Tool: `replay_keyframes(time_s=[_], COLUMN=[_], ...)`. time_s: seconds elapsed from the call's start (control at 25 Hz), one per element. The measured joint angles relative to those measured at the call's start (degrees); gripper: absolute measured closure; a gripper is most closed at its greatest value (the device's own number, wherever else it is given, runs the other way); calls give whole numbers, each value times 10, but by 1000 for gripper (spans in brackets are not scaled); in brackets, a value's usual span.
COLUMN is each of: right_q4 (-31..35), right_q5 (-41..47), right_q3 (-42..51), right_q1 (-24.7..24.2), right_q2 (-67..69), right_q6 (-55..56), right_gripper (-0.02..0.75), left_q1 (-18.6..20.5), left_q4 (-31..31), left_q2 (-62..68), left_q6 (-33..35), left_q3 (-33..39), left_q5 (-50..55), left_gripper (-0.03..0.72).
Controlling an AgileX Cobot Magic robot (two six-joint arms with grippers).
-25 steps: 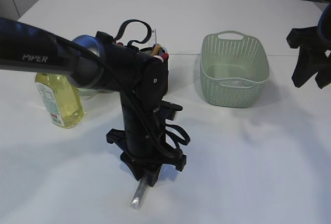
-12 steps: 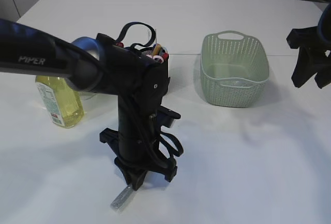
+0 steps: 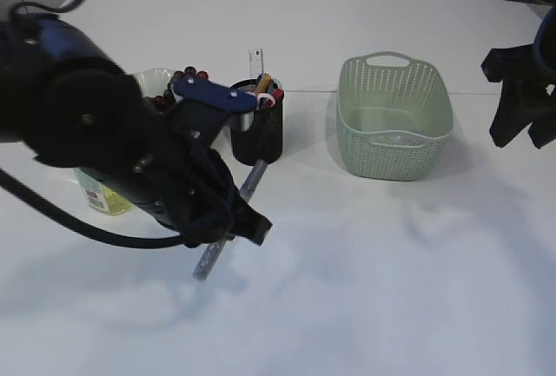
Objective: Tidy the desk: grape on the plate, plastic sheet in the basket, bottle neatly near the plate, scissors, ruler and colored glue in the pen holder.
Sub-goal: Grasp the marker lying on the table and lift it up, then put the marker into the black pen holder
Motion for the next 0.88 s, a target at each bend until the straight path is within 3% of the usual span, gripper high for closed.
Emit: replay_keyframes(time_s=[0.2, 0.56, 0.72, 0.88], right_q4=[0, 10, 12, 12], right_q5=[0, 0, 0, -1], right_q3=[0, 0, 0, 0], right_q1=[0, 0, 0, 0], right_q2=[0, 0, 0, 0], right_q6=[-10, -23, -25, -27], right_gripper=[374, 374, 374, 374], left_q1=[31, 159, 183, 186], left_q4=[37, 44, 44, 44], left_q2=[-42, -42, -37, 6], left_q6=[-9, -10, -10, -10], left_q3=[33, 36, 28, -18], left_q5=[-169, -444, -560, -583], left_gripper=[652, 652, 652, 652])
